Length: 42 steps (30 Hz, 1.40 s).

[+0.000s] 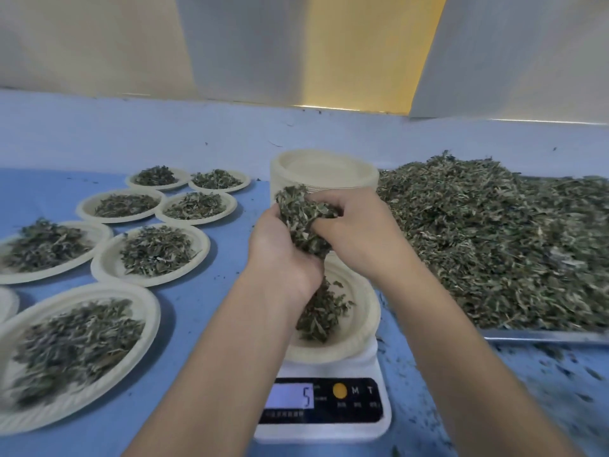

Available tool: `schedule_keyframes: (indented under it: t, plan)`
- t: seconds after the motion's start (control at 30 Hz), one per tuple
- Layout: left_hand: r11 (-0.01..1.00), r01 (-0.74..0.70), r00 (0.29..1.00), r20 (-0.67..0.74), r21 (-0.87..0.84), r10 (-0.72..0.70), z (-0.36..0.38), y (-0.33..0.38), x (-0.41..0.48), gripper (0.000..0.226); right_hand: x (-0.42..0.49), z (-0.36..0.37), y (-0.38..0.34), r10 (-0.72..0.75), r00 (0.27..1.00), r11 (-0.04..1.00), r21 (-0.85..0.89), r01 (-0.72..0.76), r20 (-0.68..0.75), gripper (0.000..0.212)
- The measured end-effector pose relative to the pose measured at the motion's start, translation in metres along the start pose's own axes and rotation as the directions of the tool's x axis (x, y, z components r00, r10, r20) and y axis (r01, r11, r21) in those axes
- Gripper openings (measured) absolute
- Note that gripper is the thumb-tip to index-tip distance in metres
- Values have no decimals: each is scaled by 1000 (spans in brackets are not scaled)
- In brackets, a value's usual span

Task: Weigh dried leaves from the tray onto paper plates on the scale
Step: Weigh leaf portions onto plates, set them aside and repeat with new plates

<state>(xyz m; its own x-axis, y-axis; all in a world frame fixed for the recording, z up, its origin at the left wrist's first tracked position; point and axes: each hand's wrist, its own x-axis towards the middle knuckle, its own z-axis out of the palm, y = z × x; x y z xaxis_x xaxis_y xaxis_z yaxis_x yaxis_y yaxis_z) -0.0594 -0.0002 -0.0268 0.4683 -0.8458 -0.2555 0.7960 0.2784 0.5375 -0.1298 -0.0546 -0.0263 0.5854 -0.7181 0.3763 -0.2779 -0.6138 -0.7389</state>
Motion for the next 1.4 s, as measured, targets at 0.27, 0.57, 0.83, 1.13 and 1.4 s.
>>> schedule_keyframes:
  t: [0.27, 0.57, 0.83, 1.13, 1.4]
  plan:
    - [997, 24, 999, -30, 71, -22, -2, 2, 8, 52, -3, -3, 6, -19, 999, 1000, 16, 18, 30, 42]
    - [970, -39, 988, -133, 240, 72, -12, -4, 24, 44, -12, 3, -1, -107, 994, 986, -127, 110, 32, 35]
    - [993, -66, 985, -156, 97, 80, -15, -1, 30, 37, -4, 1, 7, -77, 997, 997, 9, 77, 31, 33]
    - [993, -117, 975, -188, 30, 121, -21, 10, 37, 32, 1, -7, 17, 21, 1000, 996, 89, -22, 12, 27]
    - [965, -253, 955, -177, -73, 237, -19, 19, 33, 29, -1, -13, 19, 136, 985, 979, -169, -117, 103, 20]
